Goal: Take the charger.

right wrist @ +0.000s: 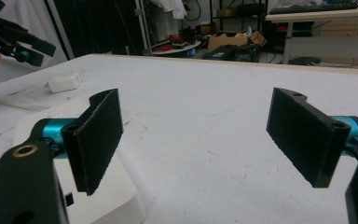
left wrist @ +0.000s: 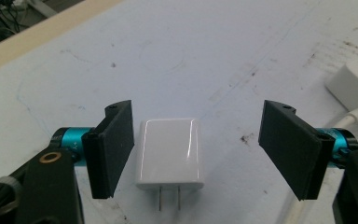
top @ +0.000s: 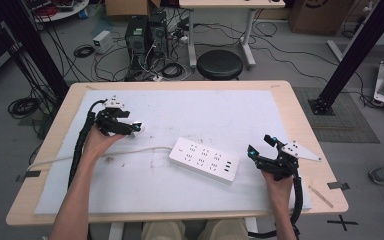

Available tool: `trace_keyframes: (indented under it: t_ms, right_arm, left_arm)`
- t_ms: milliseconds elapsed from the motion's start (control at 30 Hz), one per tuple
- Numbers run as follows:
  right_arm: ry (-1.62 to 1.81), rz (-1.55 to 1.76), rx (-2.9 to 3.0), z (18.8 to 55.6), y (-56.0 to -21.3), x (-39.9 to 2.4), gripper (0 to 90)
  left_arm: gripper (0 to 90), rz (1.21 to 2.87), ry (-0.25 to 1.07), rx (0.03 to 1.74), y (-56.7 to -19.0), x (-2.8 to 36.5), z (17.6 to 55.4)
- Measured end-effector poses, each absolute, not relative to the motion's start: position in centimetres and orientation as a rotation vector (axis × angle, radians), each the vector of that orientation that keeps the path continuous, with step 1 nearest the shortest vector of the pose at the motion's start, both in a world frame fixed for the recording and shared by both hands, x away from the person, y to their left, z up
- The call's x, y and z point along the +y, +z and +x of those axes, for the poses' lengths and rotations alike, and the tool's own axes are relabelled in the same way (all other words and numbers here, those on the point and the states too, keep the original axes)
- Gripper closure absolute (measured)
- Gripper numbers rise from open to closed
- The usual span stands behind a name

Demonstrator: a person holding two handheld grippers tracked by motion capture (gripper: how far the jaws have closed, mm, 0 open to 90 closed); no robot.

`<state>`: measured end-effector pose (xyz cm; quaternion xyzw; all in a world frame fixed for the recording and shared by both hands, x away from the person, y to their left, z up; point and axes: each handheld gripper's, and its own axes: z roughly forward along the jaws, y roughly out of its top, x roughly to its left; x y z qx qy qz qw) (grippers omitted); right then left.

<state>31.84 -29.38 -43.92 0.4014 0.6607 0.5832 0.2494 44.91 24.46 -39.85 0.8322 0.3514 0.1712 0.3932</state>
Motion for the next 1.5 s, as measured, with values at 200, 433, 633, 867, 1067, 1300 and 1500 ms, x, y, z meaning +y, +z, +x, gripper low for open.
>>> trace_keyframes:
  t_ms: [200,433,633,867,1067,1300,1500]
  right_arm:
    - [1.587,1.090,1.799,31.9,-43.9,-29.4,18.8]
    - [1.585,1.092,1.801,31.9,-43.9,-29.4,18.8]
    - [1.585,1.089,1.803,31.9,-43.9,-29.4,18.7]
    - [1.582,1.091,1.804,31.9,-43.9,-29.3,18.7]
    - [1.578,1.096,1.805,31.9,-43.9,-29.3,18.8]
    - [1.573,1.098,1.806,31.9,-43.9,-29.3,18.8]
    - [1.576,1.088,1.805,32.0,-43.9,-29.3,18.7]
  left_arm:
    - [26.7,2.137,0.395,0.952,-41.5,24.7,46.0]
    - [26.7,2.162,0.366,0.967,-42.3,24.4,46.4]
    - [26.7,2.167,0.354,0.990,-43.0,24.5,46.8]
    - [27.3,2.193,0.332,0.996,-43.8,24.3,47.1]
    - [29.9,2.211,0.353,0.992,-44.0,24.1,47.2]
    - [36.1,2.220,0.378,0.987,-44.0,24.0,47.1]
    - [42.3,2.222,0.382,0.981,-44.0,24.0,47.1]
